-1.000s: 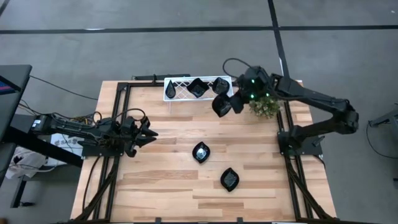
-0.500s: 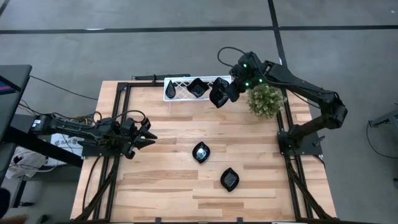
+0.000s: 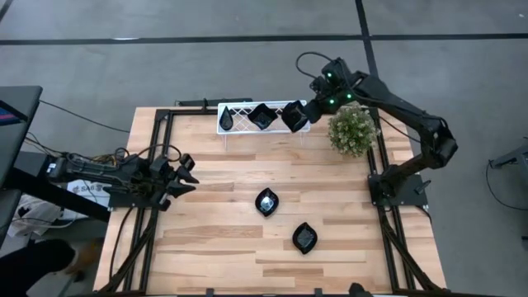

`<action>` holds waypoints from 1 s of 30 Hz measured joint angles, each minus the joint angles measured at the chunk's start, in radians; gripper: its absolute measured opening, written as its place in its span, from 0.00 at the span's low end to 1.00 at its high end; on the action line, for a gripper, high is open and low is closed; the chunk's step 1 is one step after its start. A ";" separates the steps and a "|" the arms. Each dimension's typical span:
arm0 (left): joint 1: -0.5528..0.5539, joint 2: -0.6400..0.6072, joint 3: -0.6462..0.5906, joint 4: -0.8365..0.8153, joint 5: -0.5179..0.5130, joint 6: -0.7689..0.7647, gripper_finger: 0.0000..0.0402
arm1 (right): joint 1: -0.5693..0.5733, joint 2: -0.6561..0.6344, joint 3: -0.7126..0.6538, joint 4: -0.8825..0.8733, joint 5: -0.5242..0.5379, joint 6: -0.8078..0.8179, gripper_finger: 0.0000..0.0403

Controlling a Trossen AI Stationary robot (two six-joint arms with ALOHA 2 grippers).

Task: Pick & Place Mini shaped plates
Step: Stack the black leaf-shaped plate on top of the black leaf-shaped plates on the shelf

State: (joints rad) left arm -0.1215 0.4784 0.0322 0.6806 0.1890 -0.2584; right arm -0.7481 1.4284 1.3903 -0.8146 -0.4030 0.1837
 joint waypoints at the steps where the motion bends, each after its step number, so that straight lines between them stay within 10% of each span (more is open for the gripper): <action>1: 0.000 -0.005 0.000 -0.006 0.000 0.000 0.24 | -0.009 0.000 0.000 -0.006 -0.002 0.000 0.00; 18: 0.048 -0.033 0.000 -0.033 0.032 -0.009 0.24 | -0.067 0.000 0.000 -0.080 -0.019 -0.002 0.00; 30: 0.157 -0.040 0.000 -0.029 0.233 -0.085 0.24 | -0.051 0.134 0.095 -0.070 -0.097 -0.038 0.00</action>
State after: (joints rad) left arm 0.0355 0.4381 0.0322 0.6518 0.4216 -0.3437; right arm -0.7990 1.5623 1.4857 -0.8844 -0.4999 0.1456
